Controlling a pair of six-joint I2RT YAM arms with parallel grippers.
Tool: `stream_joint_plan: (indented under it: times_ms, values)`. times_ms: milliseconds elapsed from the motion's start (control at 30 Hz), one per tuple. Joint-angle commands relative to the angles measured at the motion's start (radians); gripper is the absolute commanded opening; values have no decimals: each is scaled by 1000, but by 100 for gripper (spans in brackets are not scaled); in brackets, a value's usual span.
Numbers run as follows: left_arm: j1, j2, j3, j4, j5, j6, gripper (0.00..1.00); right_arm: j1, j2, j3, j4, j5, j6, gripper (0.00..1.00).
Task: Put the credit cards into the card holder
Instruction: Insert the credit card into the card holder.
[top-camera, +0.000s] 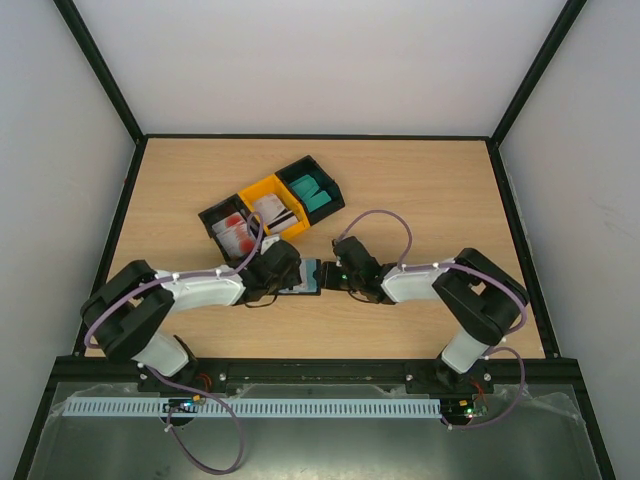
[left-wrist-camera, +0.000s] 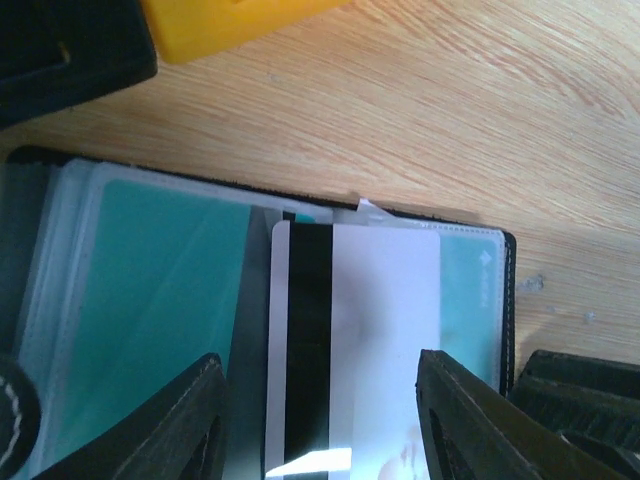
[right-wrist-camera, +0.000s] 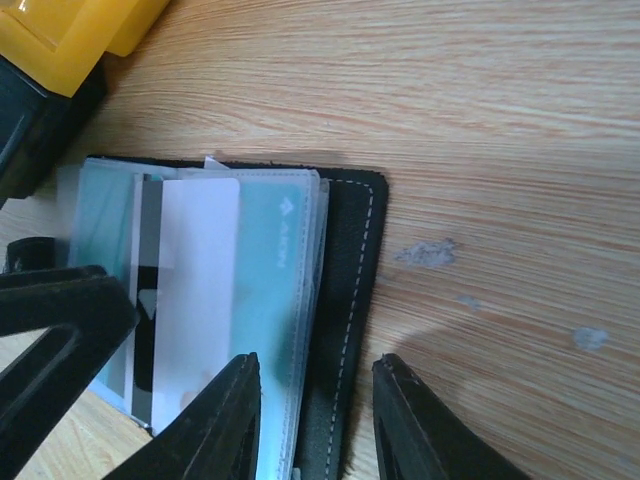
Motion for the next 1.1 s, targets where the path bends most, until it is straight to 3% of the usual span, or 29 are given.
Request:
stream_joint_plan:
  times_ms: [0,167,367,700,933,1067]
  values:
    - [19,38,-10,46,12,13,52,12,54,-26,-47,-46,4,31]
    - [37,64,-23,85,61,18,42,11,89,-18,-24,-67,5,29]
    - [49,71,-40,129,126,12,40,11,110,-11,-8,-76,2,29]
    - [69,81,-110,316,273,-6,40,11,113,-7,8,-74,6,29]
    - [88,38,-123,332,303,31,40,11,85,-20,-3,-27,15,29]
    - [87,-33,-117,294,292,84,49,11,40,-10,-72,63,12,30]
